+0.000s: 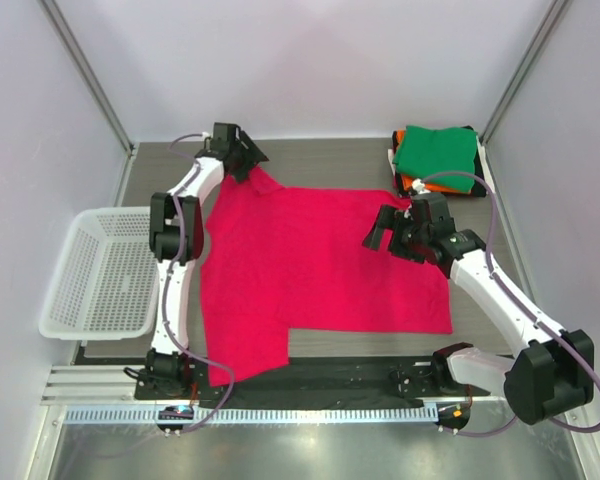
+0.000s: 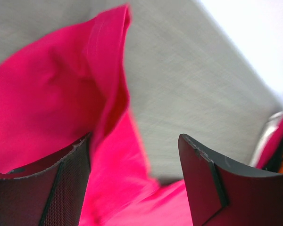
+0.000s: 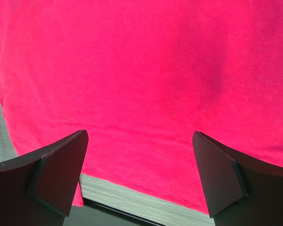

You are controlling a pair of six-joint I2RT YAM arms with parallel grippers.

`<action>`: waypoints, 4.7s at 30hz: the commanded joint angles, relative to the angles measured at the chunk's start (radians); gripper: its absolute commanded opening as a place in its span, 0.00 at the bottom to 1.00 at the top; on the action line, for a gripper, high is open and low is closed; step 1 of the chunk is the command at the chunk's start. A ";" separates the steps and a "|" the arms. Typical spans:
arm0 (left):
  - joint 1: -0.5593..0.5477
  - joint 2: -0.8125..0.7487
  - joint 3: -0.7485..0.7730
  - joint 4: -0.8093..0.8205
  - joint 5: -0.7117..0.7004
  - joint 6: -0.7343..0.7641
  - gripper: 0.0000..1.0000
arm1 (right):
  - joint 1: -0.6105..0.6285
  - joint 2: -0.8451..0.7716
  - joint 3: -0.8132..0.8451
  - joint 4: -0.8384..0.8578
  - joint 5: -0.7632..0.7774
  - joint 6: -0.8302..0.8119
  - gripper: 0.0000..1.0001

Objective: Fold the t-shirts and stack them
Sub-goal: Flatten the tshirt out, then fold the tshirt

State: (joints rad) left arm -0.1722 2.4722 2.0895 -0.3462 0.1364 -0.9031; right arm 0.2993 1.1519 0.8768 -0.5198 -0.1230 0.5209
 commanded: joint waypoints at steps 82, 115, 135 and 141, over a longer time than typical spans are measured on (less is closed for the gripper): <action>-0.571 -1.579 -1.400 -0.709 -0.418 -0.371 0.86 | -0.138 -0.297 -0.082 -0.269 0.341 0.224 1.00; -0.866 -1.722 -1.778 -0.473 -0.572 -0.678 0.26 | -0.428 -0.268 -0.309 -0.190 0.292 0.344 0.98; -0.865 -1.806 -1.821 -0.416 -0.598 -0.655 0.00 | -0.640 -0.167 -0.418 -0.065 0.149 0.288 0.92; -0.863 -1.803 -1.827 -0.407 -0.595 -0.654 0.00 | -0.641 -0.077 -0.460 0.059 0.092 0.301 0.77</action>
State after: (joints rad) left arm -1.0405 0.6479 0.3416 -1.0100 -0.3397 -1.5173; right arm -0.3378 1.0168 0.4580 -0.5457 0.0231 0.8143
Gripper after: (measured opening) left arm 0.006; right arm 0.803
